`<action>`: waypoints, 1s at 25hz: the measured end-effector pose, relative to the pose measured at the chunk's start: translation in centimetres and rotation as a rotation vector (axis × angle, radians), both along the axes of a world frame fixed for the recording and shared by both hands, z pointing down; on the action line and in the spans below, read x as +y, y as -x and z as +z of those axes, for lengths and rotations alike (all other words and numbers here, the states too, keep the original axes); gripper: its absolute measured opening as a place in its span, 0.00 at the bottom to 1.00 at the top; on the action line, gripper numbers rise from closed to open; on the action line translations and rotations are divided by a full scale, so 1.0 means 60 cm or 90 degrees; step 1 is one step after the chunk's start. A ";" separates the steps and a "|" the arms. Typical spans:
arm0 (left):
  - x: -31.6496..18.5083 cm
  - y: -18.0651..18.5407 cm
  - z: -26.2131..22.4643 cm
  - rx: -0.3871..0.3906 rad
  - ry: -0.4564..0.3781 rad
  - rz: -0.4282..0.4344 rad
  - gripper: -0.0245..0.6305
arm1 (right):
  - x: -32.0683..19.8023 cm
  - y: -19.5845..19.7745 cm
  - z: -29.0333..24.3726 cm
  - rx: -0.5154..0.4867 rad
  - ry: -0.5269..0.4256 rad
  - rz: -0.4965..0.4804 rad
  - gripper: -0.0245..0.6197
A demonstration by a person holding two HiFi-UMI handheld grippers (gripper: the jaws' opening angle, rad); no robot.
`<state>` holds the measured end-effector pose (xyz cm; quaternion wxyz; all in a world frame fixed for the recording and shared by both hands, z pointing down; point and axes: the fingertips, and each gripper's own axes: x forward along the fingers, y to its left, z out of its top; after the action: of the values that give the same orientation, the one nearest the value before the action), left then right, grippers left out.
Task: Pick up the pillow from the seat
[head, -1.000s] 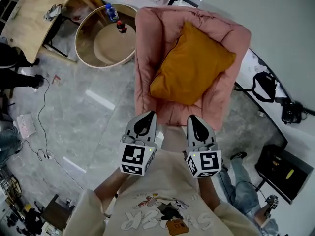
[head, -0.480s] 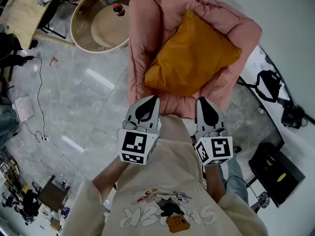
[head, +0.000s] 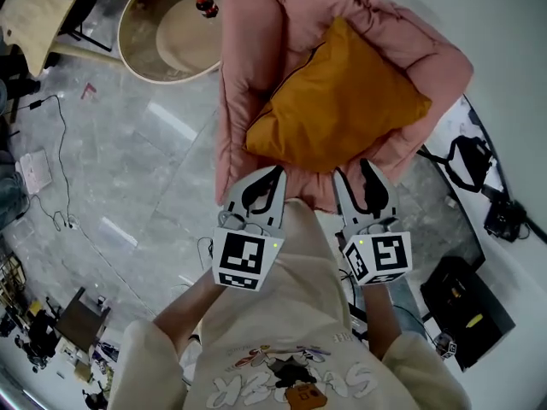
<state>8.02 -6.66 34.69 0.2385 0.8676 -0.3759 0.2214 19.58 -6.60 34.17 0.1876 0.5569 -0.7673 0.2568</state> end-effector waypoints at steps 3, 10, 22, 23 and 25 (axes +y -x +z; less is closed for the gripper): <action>-0.014 -0.009 0.017 0.001 0.004 -0.011 0.04 | -0.021 -0.013 0.017 0.009 0.007 -0.009 0.43; -0.044 -0.041 0.050 -0.001 0.002 -0.020 0.04 | -0.068 -0.051 0.056 0.035 0.005 0.000 0.63; -0.078 -0.068 0.129 0.008 0.036 -0.027 0.18 | -0.143 -0.088 0.131 0.071 0.015 -0.007 0.82; -0.080 -0.069 0.135 0.010 0.039 -0.026 0.21 | -0.147 -0.092 0.140 0.075 0.020 -0.010 0.83; -0.082 -0.071 0.147 0.013 0.045 -0.026 0.24 | -0.154 -0.100 0.158 0.083 0.030 -0.015 0.86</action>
<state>12.28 -11.61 43.53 0.2770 0.8532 -0.3830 0.2205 25.61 -15.85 43.66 0.2532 0.5590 -0.7536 0.2357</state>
